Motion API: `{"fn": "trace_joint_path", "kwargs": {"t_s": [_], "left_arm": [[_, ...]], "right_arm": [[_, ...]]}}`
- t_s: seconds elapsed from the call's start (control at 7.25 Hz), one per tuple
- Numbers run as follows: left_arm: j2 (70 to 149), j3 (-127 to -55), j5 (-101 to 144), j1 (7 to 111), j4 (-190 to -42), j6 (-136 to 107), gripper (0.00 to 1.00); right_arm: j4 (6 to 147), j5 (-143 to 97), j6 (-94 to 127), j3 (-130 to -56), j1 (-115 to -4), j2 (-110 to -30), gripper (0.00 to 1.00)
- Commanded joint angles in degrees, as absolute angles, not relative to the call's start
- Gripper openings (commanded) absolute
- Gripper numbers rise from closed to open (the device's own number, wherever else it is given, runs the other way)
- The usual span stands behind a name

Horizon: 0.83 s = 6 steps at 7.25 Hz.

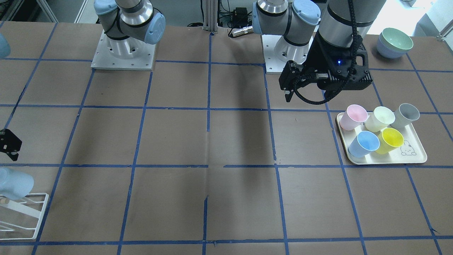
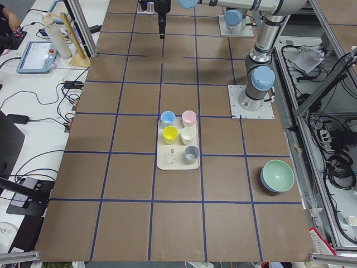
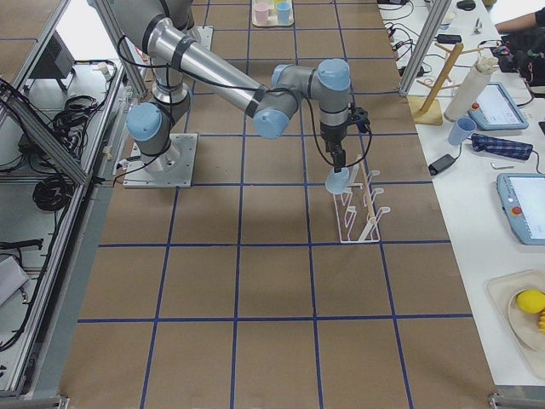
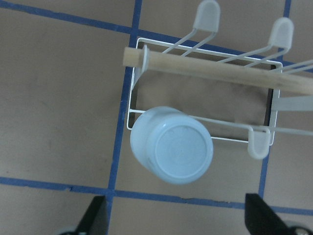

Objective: Transfer IKEA cup to right arm and place on rack

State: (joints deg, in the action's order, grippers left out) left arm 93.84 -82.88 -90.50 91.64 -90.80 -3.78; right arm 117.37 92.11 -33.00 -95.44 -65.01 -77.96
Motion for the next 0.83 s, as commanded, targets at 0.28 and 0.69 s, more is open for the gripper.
{"fn": "trace_joint_path", "kwargs": {"t_s": [0.28,0.69], "left_arm": [[93.78,-82.88,-90.53,91.58,-90.79,-3.78,1.00],[93.78,-82.88,-90.53,91.58,-90.88,-3.78,1.00]], "right_arm": [[96.98,91.76,-12.19,-95.45,-75.37,-91.47,1.00],[89.06,90.36,-2.48,-95.45,-86.19,-96.15,1.00]]}}
